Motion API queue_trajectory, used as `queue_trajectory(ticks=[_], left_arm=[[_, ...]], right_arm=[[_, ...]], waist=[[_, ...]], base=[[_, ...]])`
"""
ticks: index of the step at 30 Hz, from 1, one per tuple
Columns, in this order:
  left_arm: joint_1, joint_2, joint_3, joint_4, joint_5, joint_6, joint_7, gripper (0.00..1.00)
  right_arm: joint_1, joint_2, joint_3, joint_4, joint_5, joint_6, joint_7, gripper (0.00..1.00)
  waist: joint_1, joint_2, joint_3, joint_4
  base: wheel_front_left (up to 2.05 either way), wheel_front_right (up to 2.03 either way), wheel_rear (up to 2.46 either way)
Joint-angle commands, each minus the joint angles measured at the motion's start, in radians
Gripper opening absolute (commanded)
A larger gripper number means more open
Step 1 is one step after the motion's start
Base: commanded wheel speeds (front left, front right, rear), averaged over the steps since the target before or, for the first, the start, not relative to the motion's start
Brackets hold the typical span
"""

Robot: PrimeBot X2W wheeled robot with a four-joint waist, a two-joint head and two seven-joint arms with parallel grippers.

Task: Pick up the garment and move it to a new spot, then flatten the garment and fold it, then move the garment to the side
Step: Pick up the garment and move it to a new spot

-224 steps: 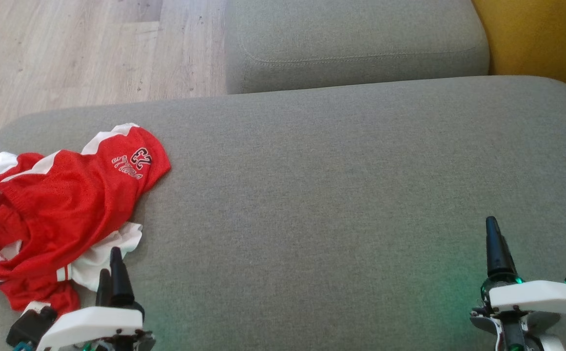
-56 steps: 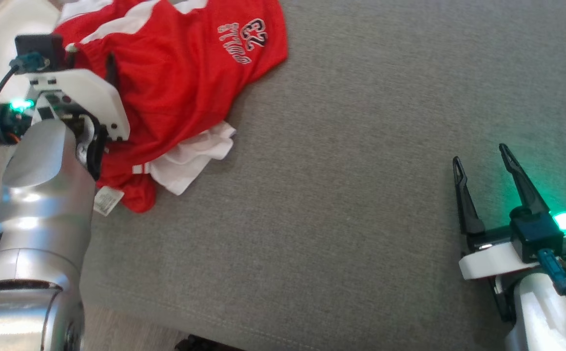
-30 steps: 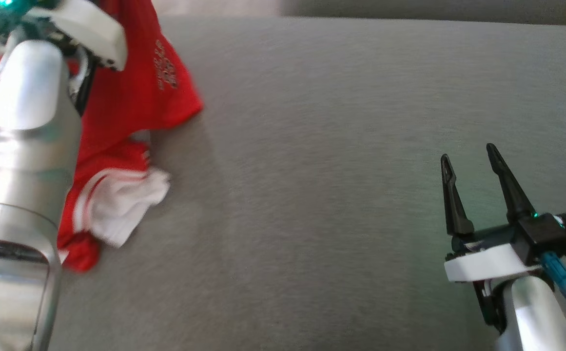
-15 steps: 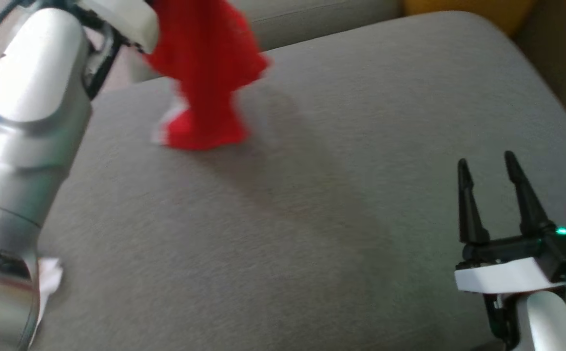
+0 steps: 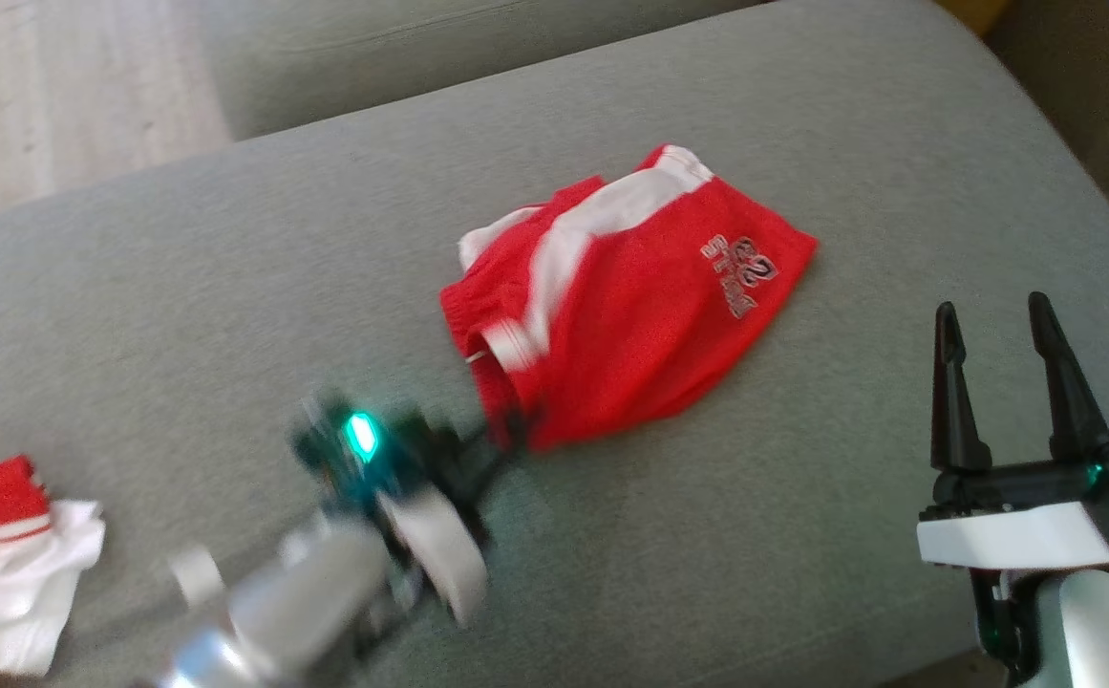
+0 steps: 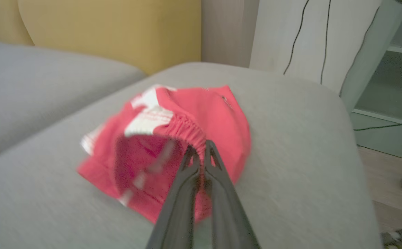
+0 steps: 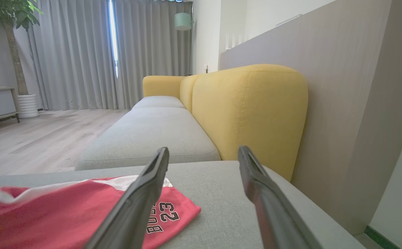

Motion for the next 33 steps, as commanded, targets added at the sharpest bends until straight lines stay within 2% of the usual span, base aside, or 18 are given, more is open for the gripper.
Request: queue_trajectory(ticks=[1, 4, 5, 6, 9, 13, 19, 24, 25, 29, 33], left_arm=[[-0.029, 0.001, 0.032, -0.033, -0.002, 0.002, -0.010, 0.00], [0.077, -0.036, 0.034, -0.043, 0.001, 0.003, -0.010, 0.00], [0.105, -0.050, 0.047, -0.045, 0.004, 0.006, -0.010, 0.31], [0.130, -0.065, 0.061, -0.048, 0.008, 0.010, -0.010, 1.00], [0.205, -0.104, 0.123, -0.071, 0.019, 0.020, -0.011, 1.00], [0.309, -0.121, 0.243, -0.130, 0.052, 0.050, -0.011, 1.00], [0.465, -0.125, 0.490, -0.283, 0.169, 0.172, -0.011, 1.00], [0.611, -0.171, 0.718, -0.443, 0.262, 0.229, -0.011, 1.00], [0.663, -0.189, 0.787, -0.491, 0.312, 0.242, -0.011, 1.00], [0.745, -0.218, 0.870, -0.564, 0.385, 0.246, -0.011, 1.00], [0.784, -0.229, 0.887, -0.589, 0.441, 0.219, -0.011, 1.00]], right_arm=[[-0.013, -0.004, 0.017, -0.036, 0.000, 0.005, -0.011, 1.00], [-0.011, -0.004, 0.006, -0.030, -0.008, 0.005, -0.011, 1.00], [-0.009, -0.004, 0.004, -0.027, -0.012, 0.005, -0.011, 1.00], [-0.005, -0.004, 0.001, -0.023, -0.016, 0.005, -0.011, 1.00], [0.010, -0.004, 0.003, -0.002, -0.021, 0.005, -0.011, 1.00], [0.037, -0.004, 0.007, 0.031, -0.013, 0.005, -0.011, 1.00], [0.073, -0.004, 0.004, 0.063, 0.006, 0.005, -0.011, 1.00], [0.105, -0.004, 0.018, 0.079, 0.020, 0.005, -0.011, 1.00], [0.118, -0.004, 0.041, 0.080, 0.018, 0.005, -0.011, 1.00], [0.150, -0.004, 0.062, 0.087, 0.027, 0.005, -0.011, 1.00], [0.177, -0.004, 0.081, 0.092, 0.036, 0.005, -0.011, 1.00]], waist=[[-0.0002, 0.0000, 0.006, 0.028], [-0.0002, 0.0000, 0.003, 0.073], [-0.0002, 0.0000, -0.001, 0.090], [-0.0002, 0.0000, -0.007, 0.110], [-0.0002, 0.0000, -0.033, 0.158], [-0.0002, 0.0000, -0.084, 0.215], [-0.0002, 0.0000, -0.134, 0.278], [-0.0002, 0.0000, -0.168, 0.305], [-0.0002, 0.0000, -0.178, 0.310], [-0.0002, 0.0000, -0.199, 0.315], [-0.0002, 0.0000, -0.213, 0.319]], base=[[0.00, 0.00, 0.00], [0.00, 0.00, 0.00], [0.00, 0.00, 0.00], [0.00, 0.00, 0.00], [0.00, 0.00, 0.00], [0.00, 0.00, 0.00], [0.00, 0.00, 0.00], [0.00, 0.00, 0.00], [0.00, 0.00, 0.00], [0.00, 0.00, 0.00], [0.00, 0.00, 0.00]])
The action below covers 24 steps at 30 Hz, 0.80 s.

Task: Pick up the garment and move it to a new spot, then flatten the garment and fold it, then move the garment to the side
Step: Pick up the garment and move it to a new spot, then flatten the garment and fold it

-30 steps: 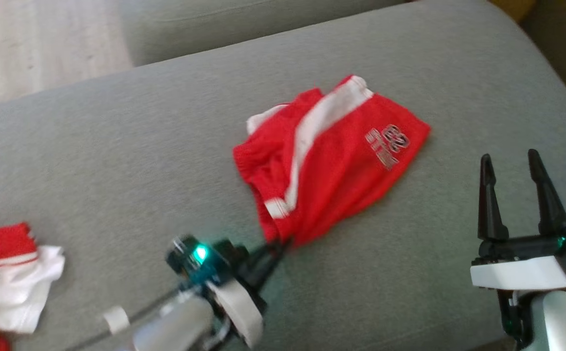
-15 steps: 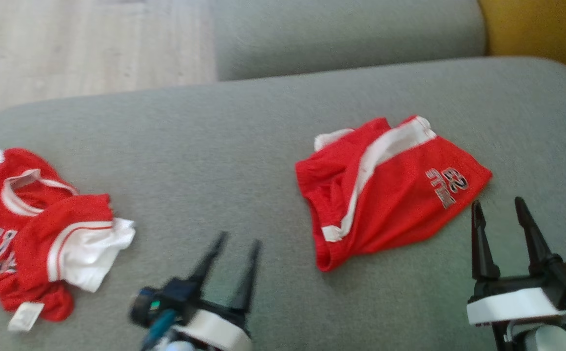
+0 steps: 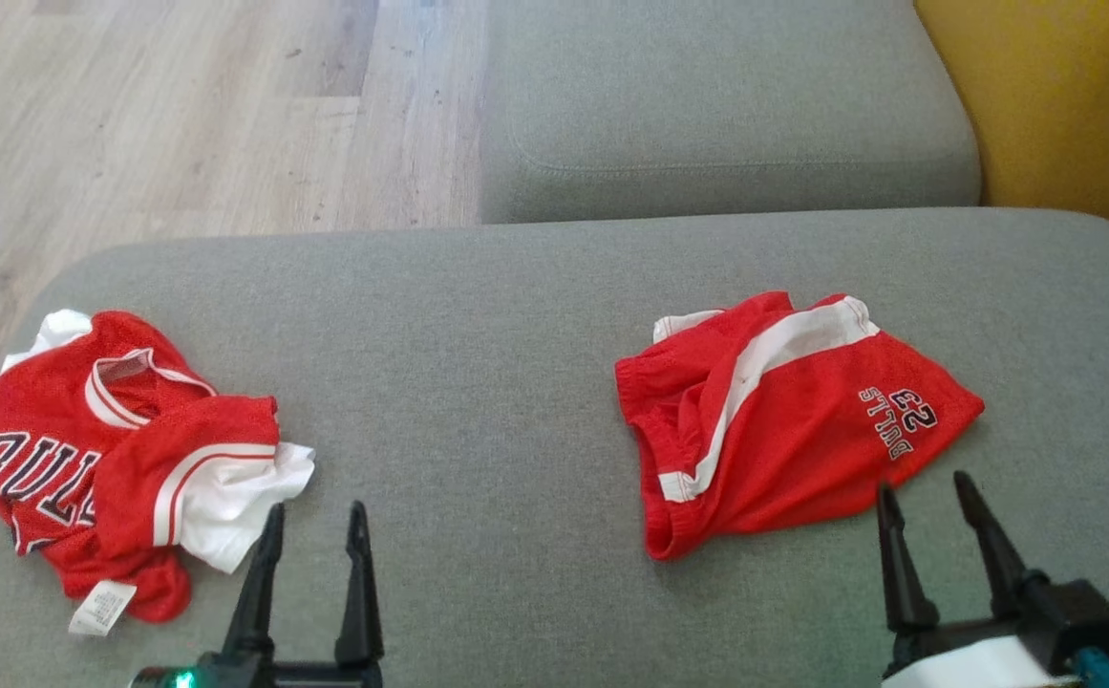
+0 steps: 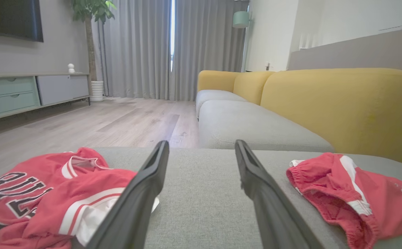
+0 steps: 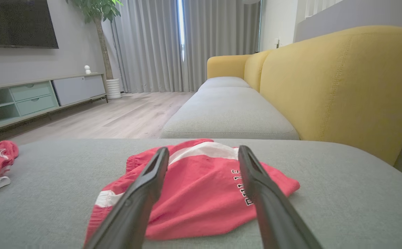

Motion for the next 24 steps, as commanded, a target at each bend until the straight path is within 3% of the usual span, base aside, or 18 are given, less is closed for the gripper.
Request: queue_trajectory(ticks=[1, 13, 24], left_arm=[[-0.031, -0.013, 0.035, -0.041, 0.033, -0.011, -0.009, 1.00], [-0.018, -0.018, 0.048, -0.012, 0.086, -0.021, -0.009, 1.00], [-0.013, -0.018, 0.040, 0.017, 0.071, -0.012, -0.009, 1.00]], right_arm=[[-0.020, -0.007, 0.034, -0.024, 0.010, 0.005, -0.011, 1.00], [-0.012, -0.007, 0.041, -0.009, 0.017, 0.005, -0.011, 1.00], [-0.008, -0.007, 0.047, -0.002, 0.021, 0.005, -0.011, 1.00]], waist=[[0.0002, 0.0000, -0.008, 0.003], [0.0002, 0.0000, -0.025, 0.004], [0.0002, 0.0000, -0.031, 0.008]], base=[[0.00, 0.00, 0.00], [0.00, 0.00, 0.00], [0.00, 0.00, 0.00]])
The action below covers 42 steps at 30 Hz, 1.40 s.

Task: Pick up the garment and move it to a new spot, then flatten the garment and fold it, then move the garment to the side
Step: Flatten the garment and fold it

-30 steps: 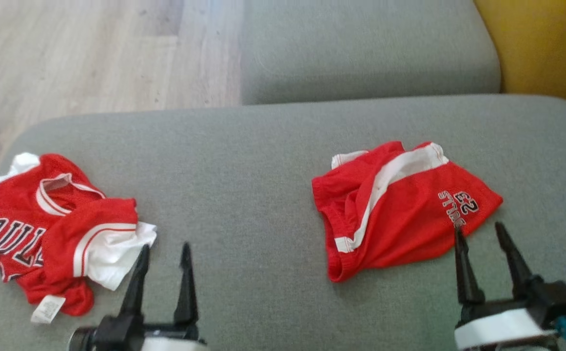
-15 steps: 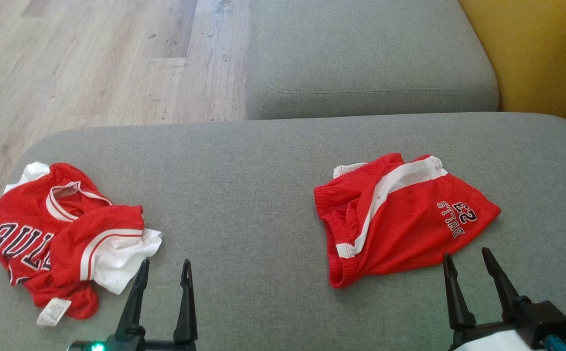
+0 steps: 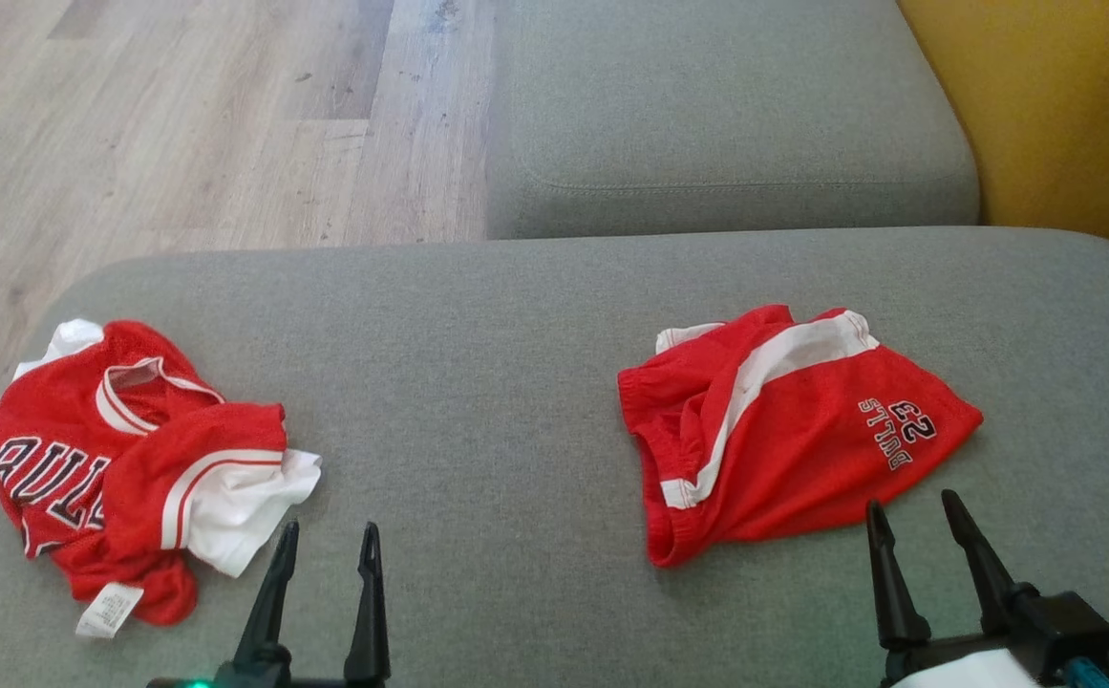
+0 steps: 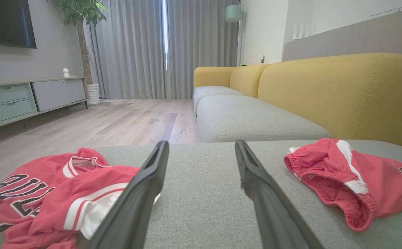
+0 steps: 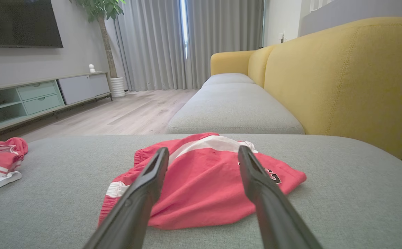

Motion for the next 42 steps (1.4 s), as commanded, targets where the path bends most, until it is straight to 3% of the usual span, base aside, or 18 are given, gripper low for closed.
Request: queue_trajectory(ticks=[1, 14, 25, 30, 35, 42], left_arm=[[-0.024, -0.008, 0.031, -0.023, -0.004, 0.008, -0.010, 1.00], [-0.018, -0.008, 0.023, -0.009, -0.008, 0.007, -0.010, 1.00], [-0.050, -0.008, -0.016, 0.040, -0.031, -0.057, -0.010, 1.00], [-0.136, -0.009, -0.103, 0.180, -0.053, -0.111, -0.010, 1.00], [-0.247, -0.009, -0.236, 0.334, -0.179, -0.168, -0.009, 1.00], [-0.396, -0.009, -0.387, 0.442, -0.501, -0.195, 0.046, 1.00]], right_arm=[[-0.028, -0.007, 0.028, -0.026, 0.005, 0.005, -0.011, 1.00], [-0.036, -0.007, 0.024, -0.030, -0.005, 0.005, -0.011, 1.00], [-0.049, -0.007, 0.024, -0.034, -0.010, 0.005, -0.011, 1.00], [-0.065, -0.007, 0.033, -0.049, -0.008, 0.005, -0.011, 1.00], [-0.080, -0.007, 0.047, -0.059, -0.021, 0.005, -0.011, 1.00], [-0.095, -0.007, 0.050, -0.069, -0.029, 0.005, -0.011, 1.00]], waist=[[0.0000, -0.0001, -0.001, 0.000], [0.0000, -0.0001, 0.011, -0.019], [0.0000, -0.0001, 0.048, -0.070], [0.0000, -0.0001, 0.075, -0.109], [0.0000, -0.0001, 0.093, -0.162], [0.0000, -0.0001, 0.121, -0.224]], base=[[0.00, 0.00, 0.00], [0.00, 0.00, 0.00], [0.00, 0.00, 0.00], [0.00, 0.00, 0.00], [0.00, 0.00, 0.00], [0.00, 0.00, 0.00]])
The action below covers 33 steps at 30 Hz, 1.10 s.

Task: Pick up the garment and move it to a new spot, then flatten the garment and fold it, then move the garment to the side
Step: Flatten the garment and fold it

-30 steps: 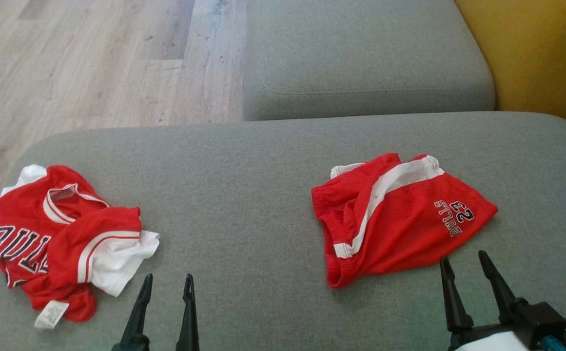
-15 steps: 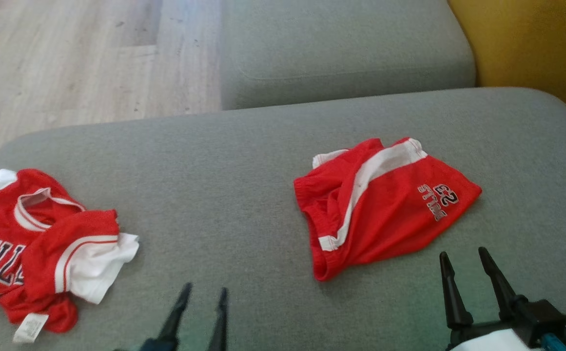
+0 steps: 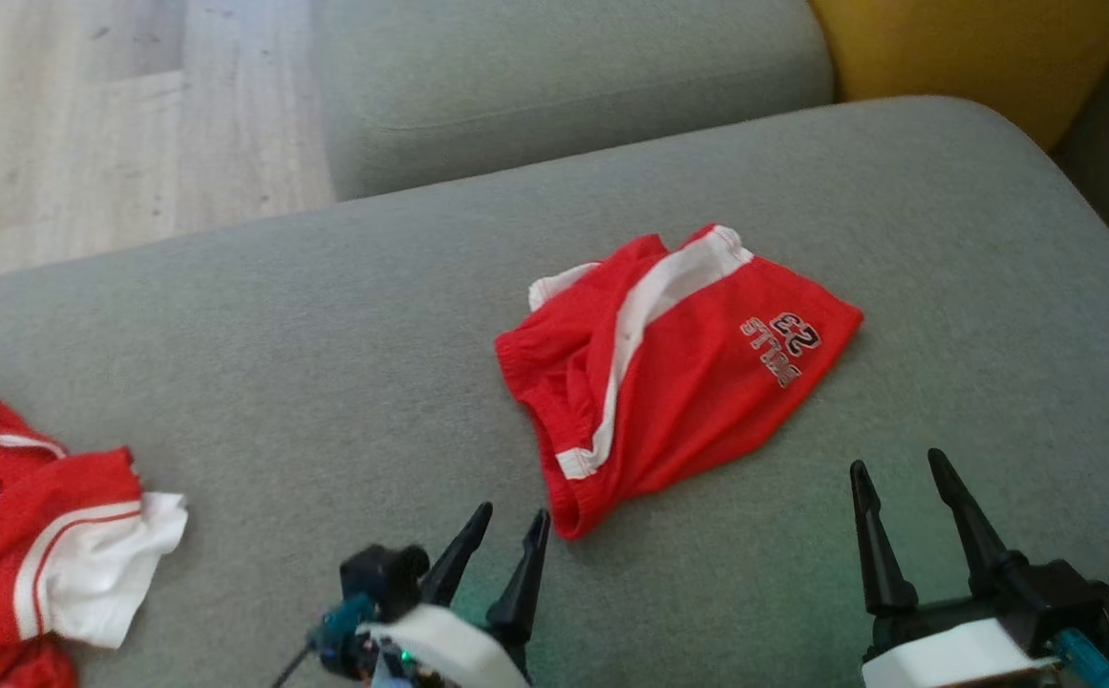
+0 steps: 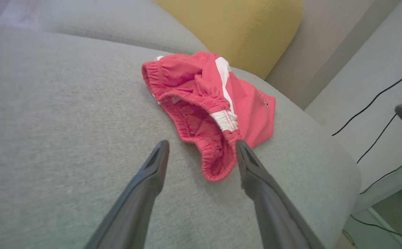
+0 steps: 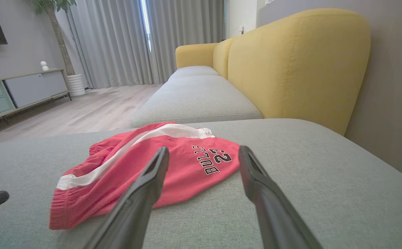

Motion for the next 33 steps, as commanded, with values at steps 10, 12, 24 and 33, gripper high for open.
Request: queue_trajectory(ticks=[10, 12, 24, 33], left_arm=[[-0.212, -0.006, -0.130, 0.051, -0.307, -0.014, 0.053, 1.00], [-0.229, -0.006, -0.150, 0.068, -0.334, -0.014, 0.045, 1.00], [-0.298, -0.006, -0.239, 0.140, -0.448, -0.015, -0.013, 1.00], [-0.316, -0.006, -0.294, 0.147, -0.493, -0.015, -0.031, 0.08]], right_arm=[[-0.060, -0.007, 0.037, -0.044, -0.019, 0.005, -0.011, 1.00], [-0.061, -0.007, 0.038, -0.042, -0.022, 0.005, -0.011, 1.00], [-0.068, -0.007, 0.048, -0.044, -0.030, 0.005, -0.011, 1.00], [-0.066, -0.007, 0.042, -0.046, -0.031, 0.005, -0.011, 1.00]], waist=[[-0.0001, 0.0000, 0.042, -0.061], [-0.0001, 0.0000, 0.043, -0.067], [-0.0001, 0.0000, 0.041, -0.096], [-0.0001, 0.0000, 0.040, -0.103]], base=[[0.00, 0.00, 0.00], [0.00, 0.00, 0.00], [0.00, 0.00, 0.00], [0.00, 0.00, 0.00]])
